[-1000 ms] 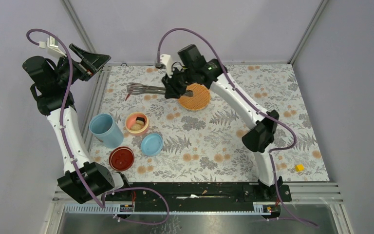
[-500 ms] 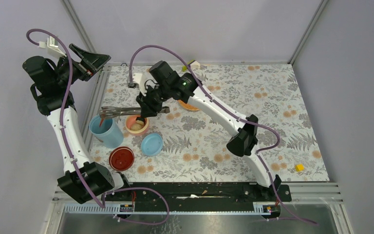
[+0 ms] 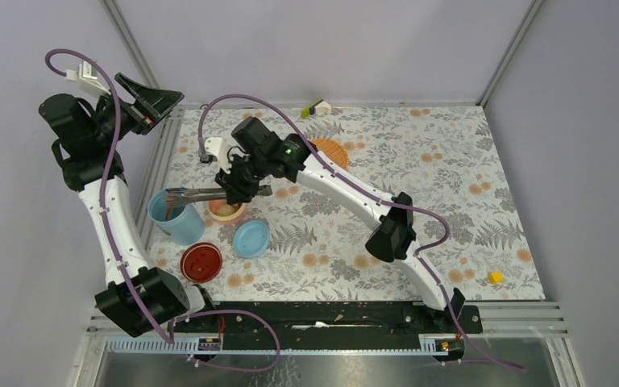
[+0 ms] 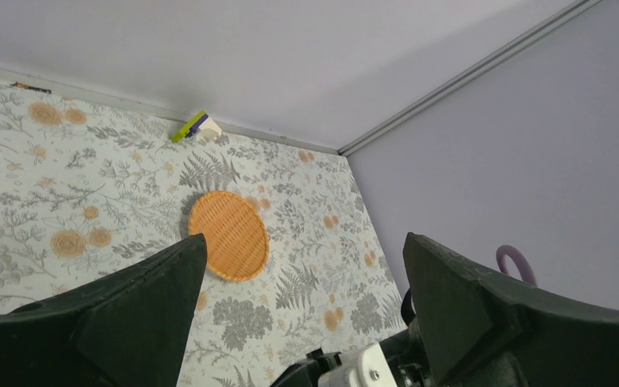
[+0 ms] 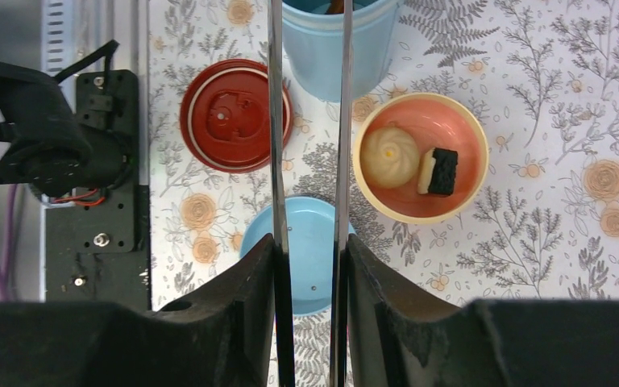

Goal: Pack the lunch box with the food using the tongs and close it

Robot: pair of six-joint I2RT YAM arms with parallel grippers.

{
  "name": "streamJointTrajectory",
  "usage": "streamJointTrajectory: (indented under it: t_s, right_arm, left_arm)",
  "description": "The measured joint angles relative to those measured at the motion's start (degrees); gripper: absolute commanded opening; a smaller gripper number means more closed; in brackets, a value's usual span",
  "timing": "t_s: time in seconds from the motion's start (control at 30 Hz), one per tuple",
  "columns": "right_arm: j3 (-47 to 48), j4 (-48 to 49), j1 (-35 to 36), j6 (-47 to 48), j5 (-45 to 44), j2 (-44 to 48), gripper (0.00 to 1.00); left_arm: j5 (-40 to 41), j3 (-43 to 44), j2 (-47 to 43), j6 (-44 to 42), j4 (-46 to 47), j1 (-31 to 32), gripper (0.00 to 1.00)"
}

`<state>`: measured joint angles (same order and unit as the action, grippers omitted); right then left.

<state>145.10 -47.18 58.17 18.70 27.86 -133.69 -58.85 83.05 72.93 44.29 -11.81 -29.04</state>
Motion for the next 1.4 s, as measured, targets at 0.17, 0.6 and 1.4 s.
streamJointTrajectory:
  t_s: [0.17,0.6,1.4]
  right_arm:
    - [0.0,0.55,0.02,0.44,-2.27,-0.68,0.03]
    - [0.0,2.05,1.92,3.23,-6.64,-1.64,0.19]
    - [0.0,2.89,2.82,3.5,-7.93,-1.64,0.47]
  left_arm:
    - [-0.28,-0.33,-0.02,0.37,0.02,0.0,0.99]
    - [-0.74,-0.72,-0.02,0.68,1.11,0.0,0.99]
    - [-0.96,-1.14,-0.09,1.05,1.27,0.0,0.99]
